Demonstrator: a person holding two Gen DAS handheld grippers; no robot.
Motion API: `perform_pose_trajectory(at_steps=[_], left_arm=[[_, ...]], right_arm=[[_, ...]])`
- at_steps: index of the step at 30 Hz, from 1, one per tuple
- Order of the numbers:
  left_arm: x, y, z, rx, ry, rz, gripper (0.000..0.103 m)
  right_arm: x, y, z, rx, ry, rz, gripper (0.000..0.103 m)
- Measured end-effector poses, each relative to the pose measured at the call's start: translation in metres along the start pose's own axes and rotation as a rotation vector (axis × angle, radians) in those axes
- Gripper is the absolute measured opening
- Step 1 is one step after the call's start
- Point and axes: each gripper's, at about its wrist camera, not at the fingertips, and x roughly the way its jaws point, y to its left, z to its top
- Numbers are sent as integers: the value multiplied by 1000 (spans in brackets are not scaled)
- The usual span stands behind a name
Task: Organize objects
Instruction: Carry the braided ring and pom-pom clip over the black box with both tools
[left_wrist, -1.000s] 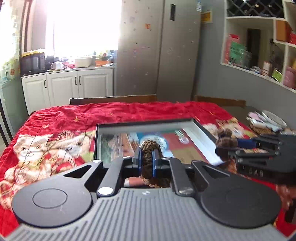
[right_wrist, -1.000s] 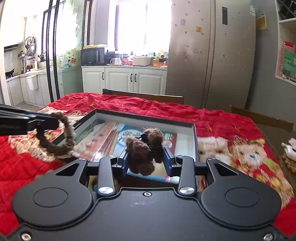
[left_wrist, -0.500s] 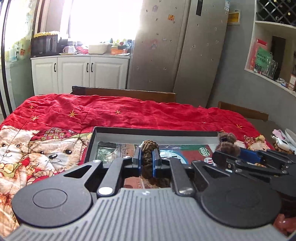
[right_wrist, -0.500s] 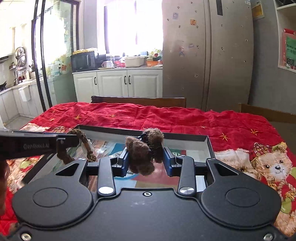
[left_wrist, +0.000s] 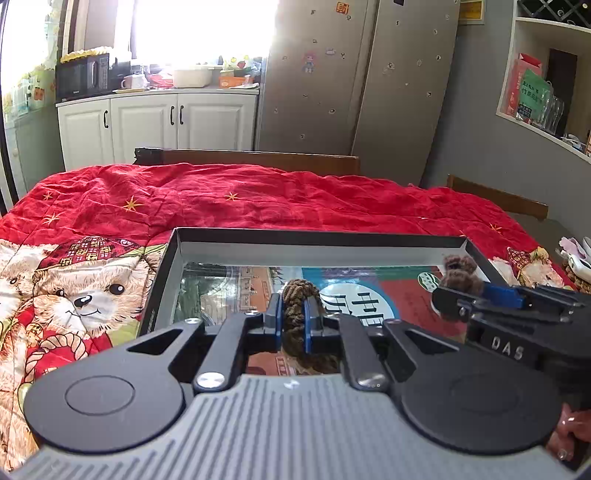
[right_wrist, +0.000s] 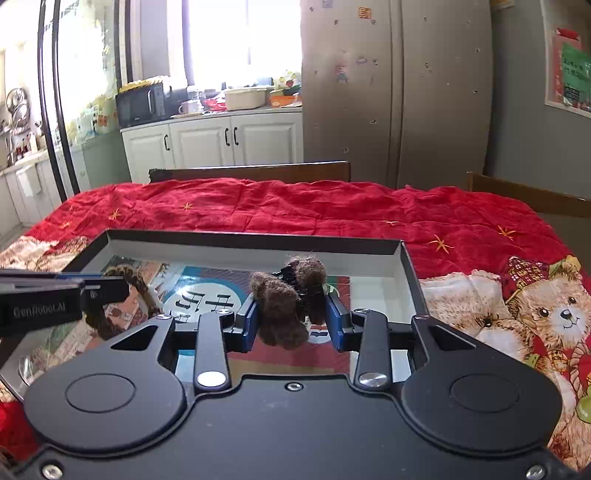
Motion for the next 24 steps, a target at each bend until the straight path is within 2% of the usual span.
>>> perform_pose_trajectory(at_steps=[8, 13, 21, 22, 24], left_arm=[[5, 5, 3, -11, 21, 18, 14], [9, 3, 2, 7, 46, 18, 19], [13, 2, 0, 8, 68, 23, 19], [14, 3, 0, 3, 71, 21, 20], [14, 3, 0, 2, 74, 20, 30]], right_arm=[[8, 18, -3, -67, 16, -4, 35], [11, 22, -3, -82, 35, -2, 36], [14, 20, -3, -75, 63, 7, 36], [14, 20, -3, -76, 64, 6, 37], [15, 20, -3, -78, 68, 9, 40]])
